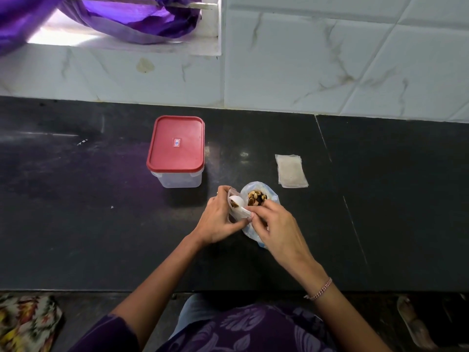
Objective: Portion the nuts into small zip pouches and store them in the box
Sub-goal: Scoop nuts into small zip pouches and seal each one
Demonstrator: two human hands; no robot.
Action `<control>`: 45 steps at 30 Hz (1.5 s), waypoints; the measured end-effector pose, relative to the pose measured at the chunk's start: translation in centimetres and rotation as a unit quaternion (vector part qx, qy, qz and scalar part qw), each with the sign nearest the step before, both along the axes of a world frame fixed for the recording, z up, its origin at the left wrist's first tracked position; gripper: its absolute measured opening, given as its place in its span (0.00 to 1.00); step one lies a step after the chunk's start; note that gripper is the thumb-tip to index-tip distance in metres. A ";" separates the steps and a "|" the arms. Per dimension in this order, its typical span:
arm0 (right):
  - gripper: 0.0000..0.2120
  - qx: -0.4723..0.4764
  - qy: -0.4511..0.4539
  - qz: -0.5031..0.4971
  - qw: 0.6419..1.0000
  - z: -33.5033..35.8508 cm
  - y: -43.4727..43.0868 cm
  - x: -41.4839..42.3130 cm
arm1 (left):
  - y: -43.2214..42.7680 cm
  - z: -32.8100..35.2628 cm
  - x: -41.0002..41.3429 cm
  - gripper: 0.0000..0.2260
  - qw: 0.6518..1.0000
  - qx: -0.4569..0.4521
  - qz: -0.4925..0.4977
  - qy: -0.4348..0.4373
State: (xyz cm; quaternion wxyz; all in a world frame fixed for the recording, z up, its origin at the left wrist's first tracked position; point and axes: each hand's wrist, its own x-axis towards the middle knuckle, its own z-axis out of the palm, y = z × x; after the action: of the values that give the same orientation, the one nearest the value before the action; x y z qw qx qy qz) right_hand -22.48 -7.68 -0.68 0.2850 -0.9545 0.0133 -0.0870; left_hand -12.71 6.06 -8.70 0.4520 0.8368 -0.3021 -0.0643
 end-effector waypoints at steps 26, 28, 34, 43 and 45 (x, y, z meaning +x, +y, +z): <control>0.10 0.142 -0.056 -0.037 0.988 -2.0 -2.4 -0.2 | -0.1 -0.1 1.2 0.19 0.998 0.041 -0.024 -0.044; 0.08 0.146 -0.052 -0.049 0.987 -2.1 -2.5 -0.2 | -0.2 -0.1 1.3 0.18 0.998 0.038 -0.025 -0.044; 0.10 -0.083 -0.063 0.023 0.994 -1.7 -2.3 -0.1 | -0.3 -0.3 1.0 0.18 0.996 0.060 -0.043 -0.043; 0.08 0.156 -0.013 -0.130 0.979 -0.9 -5.5 0.9 | 0.4 -0.5 1.0 0.20 0.998 0.052 -0.021 -0.008; 0.09 0.114 -0.001 -0.170 0.979 -2.2 -6.5 1.4 | 0.6 -0.8 1.1 0.21 0.999 0.048 -0.023 -0.011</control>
State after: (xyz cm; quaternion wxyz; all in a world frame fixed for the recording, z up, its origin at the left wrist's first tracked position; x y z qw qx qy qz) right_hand -21.08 -14.21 -2.84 0.3726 -0.8996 0.1847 -0.1331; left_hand -11.56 6.70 -9.50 0.4067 0.8508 -0.3228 -0.0803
